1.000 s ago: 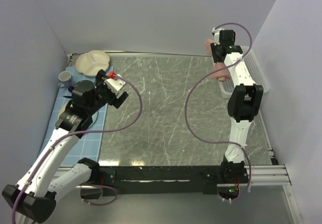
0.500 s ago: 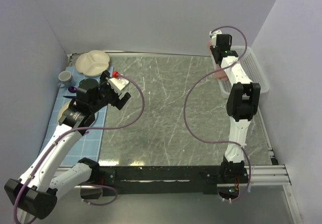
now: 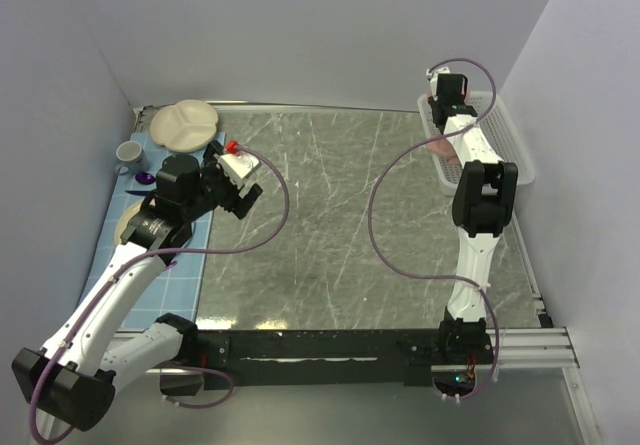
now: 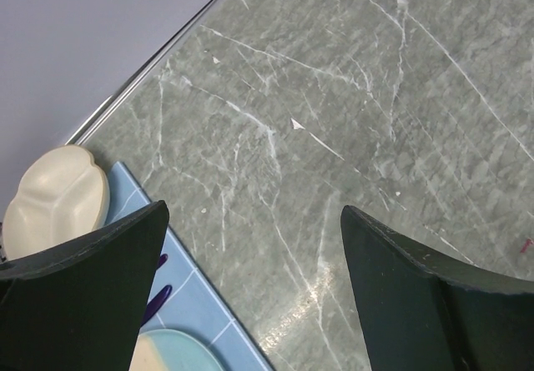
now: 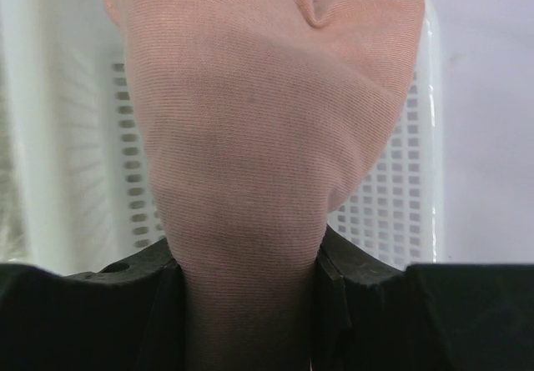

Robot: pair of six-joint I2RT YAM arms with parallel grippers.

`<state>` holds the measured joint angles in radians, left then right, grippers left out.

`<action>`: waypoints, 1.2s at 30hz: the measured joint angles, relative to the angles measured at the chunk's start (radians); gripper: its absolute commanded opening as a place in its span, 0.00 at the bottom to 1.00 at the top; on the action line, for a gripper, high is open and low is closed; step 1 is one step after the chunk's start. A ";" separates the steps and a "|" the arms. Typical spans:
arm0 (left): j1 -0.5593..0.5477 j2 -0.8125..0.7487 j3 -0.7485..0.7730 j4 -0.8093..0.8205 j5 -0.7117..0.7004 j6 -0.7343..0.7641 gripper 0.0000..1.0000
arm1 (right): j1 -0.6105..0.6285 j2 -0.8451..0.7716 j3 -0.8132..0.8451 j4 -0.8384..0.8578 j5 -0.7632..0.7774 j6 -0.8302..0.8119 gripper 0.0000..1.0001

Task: Roll the t-shirts
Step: Place the T-shirt in the bin.

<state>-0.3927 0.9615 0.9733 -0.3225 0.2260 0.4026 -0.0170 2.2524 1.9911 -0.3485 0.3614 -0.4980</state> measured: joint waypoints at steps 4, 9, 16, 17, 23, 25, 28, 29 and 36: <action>0.001 0.001 -0.005 -0.001 0.010 -0.002 0.90 | -0.013 0.012 -0.003 0.026 0.026 -0.021 0.00; 0.001 0.001 -0.005 0.001 0.019 -0.006 0.90 | -0.019 0.024 -0.025 0.074 0.040 -0.080 0.00; 0.001 0.005 -0.005 -0.001 0.024 -0.006 0.90 | -0.014 0.038 -0.101 0.116 0.014 -0.174 0.00; 0.001 0.005 -0.005 -0.001 0.024 -0.006 0.90 | -0.013 0.043 -0.101 0.116 0.013 -0.177 0.00; 0.001 0.006 -0.005 -0.004 0.035 -0.008 0.90 | -0.011 0.056 -0.101 0.108 0.011 -0.177 0.00; 0.001 0.011 -0.005 -0.004 0.040 -0.008 0.90 | -0.011 0.056 -0.101 0.108 0.010 -0.177 0.00; 0.001 0.025 -0.005 -0.004 0.042 -0.008 0.90 | -0.012 0.056 -0.120 0.128 0.015 -0.191 0.00; 0.001 0.028 -0.005 -0.004 0.042 -0.009 0.90 | -0.012 0.057 -0.130 0.138 0.022 -0.203 0.00; 0.000 0.033 -0.005 -0.005 0.047 -0.009 0.90 | -0.023 0.097 -0.149 0.227 0.101 -0.283 0.00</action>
<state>-0.3923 0.9943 0.9684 -0.3271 0.2729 0.3939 -0.0402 2.3497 1.8423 -0.1219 0.4625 -0.7815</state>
